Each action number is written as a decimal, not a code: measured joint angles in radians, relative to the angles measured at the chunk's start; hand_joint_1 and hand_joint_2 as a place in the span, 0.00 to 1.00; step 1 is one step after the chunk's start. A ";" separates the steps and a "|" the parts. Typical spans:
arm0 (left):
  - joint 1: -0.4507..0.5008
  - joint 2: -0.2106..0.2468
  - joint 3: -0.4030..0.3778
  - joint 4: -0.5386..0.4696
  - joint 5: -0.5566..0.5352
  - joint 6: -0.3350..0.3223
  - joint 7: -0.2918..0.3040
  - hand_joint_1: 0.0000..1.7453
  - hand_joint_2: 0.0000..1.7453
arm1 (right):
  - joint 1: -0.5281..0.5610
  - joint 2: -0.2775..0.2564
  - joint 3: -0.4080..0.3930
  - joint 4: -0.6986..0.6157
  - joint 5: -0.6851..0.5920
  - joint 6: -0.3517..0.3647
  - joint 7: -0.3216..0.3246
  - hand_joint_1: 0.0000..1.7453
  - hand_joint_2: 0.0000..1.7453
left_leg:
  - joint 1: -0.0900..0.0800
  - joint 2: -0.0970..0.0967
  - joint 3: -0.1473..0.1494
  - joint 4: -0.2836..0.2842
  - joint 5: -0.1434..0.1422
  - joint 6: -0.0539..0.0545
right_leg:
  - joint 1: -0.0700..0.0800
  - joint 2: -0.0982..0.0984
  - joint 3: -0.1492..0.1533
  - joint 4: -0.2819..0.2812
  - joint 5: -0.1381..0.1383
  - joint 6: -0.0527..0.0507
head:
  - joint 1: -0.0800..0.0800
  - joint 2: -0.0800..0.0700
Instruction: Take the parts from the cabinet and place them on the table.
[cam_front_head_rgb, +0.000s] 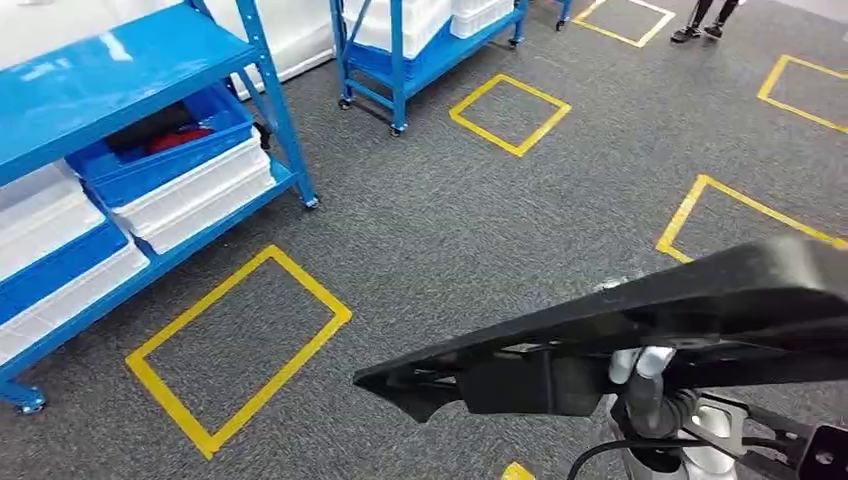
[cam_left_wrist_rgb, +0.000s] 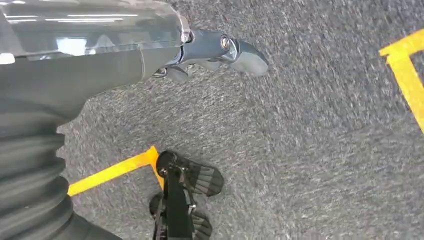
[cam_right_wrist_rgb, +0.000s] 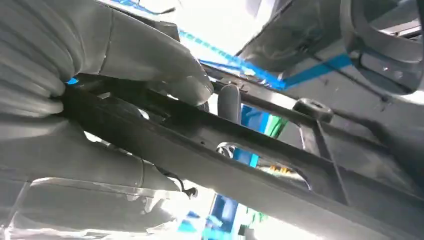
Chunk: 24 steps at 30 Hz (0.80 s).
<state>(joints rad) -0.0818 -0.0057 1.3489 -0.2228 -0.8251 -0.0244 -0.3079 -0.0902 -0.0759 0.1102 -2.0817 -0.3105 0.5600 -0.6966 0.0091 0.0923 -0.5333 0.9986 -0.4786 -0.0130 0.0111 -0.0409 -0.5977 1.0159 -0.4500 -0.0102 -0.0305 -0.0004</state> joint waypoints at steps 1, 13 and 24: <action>-0.004 -0.001 0.000 0.000 0.002 -0.001 -0.002 0.00 1.00 | 0.001 0.004 -0.009 0.002 0.001 0.000 0.000 1.00 1.00 | -0.006 0.011 0.007 -0.003 -0.003 -0.008 | -0.005 0.011 0.005 -0.013 0.006 -0.009 | 0.000 0.000; -0.003 -0.012 0.001 0.000 -0.020 -0.011 0.003 0.00 1.00 | 0.006 0.016 -0.025 0.050 0.027 -0.067 0.002 1.00 1.00 | 0.005 -0.140 -0.017 0.015 0.001 -0.001 | -0.013 0.131 -0.003 0.006 0.008 -0.003 | 0.000 0.000; 0.005 -0.047 -0.001 0.001 -0.035 0.019 0.044 0.00 1.00 | 0.081 -0.017 0.010 0.092 0.051 -0.154 0.002 1.00 1.00 | -0.001 -0.048 -0.015 0.004 0.009 0.037 | -0.020 0.045 -0.125 0.259 -0.091 0.035 | 0.000 0.000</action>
<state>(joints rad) -0.0766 -0.0526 1.3481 -0.2220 -0.8603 -0.0053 -0.2640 -0.0091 -0.0931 0.1201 -1.9894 -0.2590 0.4059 -0.6950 0.0079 0.0438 -0.5488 1.0029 -0.4692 0.0236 -0.0090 0.0037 -0.7224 1.2746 -0.5410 0.0246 -0.0305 -0.0004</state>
